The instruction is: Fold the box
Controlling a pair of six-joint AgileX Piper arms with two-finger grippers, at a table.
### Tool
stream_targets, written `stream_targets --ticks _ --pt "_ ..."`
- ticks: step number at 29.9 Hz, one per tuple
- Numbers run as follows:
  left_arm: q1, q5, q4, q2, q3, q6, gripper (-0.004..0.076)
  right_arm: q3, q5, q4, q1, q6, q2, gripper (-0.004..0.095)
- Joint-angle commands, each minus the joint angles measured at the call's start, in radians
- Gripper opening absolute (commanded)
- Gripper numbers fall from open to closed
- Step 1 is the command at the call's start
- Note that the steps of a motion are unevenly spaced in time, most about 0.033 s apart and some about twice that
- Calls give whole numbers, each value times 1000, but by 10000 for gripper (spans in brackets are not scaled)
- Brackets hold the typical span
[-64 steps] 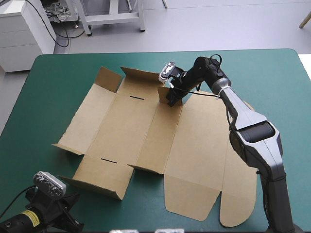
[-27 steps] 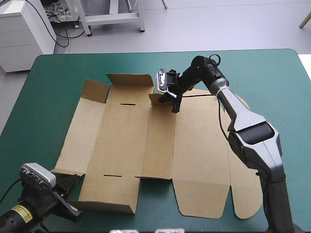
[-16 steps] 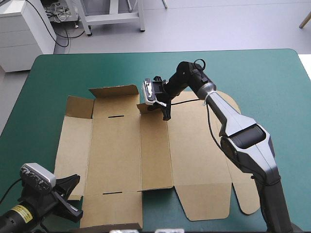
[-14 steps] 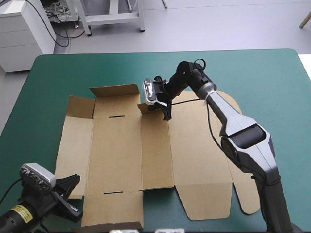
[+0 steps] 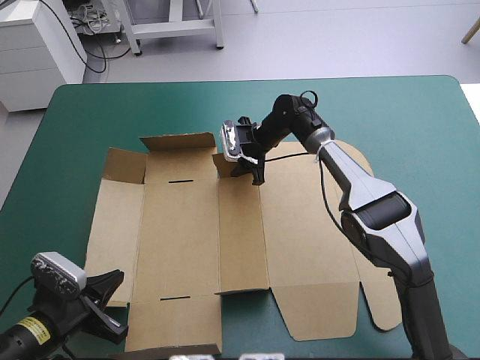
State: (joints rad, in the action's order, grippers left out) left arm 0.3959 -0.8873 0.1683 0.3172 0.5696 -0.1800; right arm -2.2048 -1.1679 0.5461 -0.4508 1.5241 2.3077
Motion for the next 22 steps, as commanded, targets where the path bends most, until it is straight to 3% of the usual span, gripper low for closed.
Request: stream_targets --ticks 1,7,14,22 --pt "1 69 22 11 35 6 -8 -30 21 48 4 -7 -89 570" --pt "1 69 24 11 35 4 -8 -30 21 64 4 -68 -154 570" --pt "1 69 24 11 35 4 -8 -30 16 -51 21 -363 -252 538" --pt "1 69 26 11 35 6 -8 -30 0 -164 87 -710 -354 326"
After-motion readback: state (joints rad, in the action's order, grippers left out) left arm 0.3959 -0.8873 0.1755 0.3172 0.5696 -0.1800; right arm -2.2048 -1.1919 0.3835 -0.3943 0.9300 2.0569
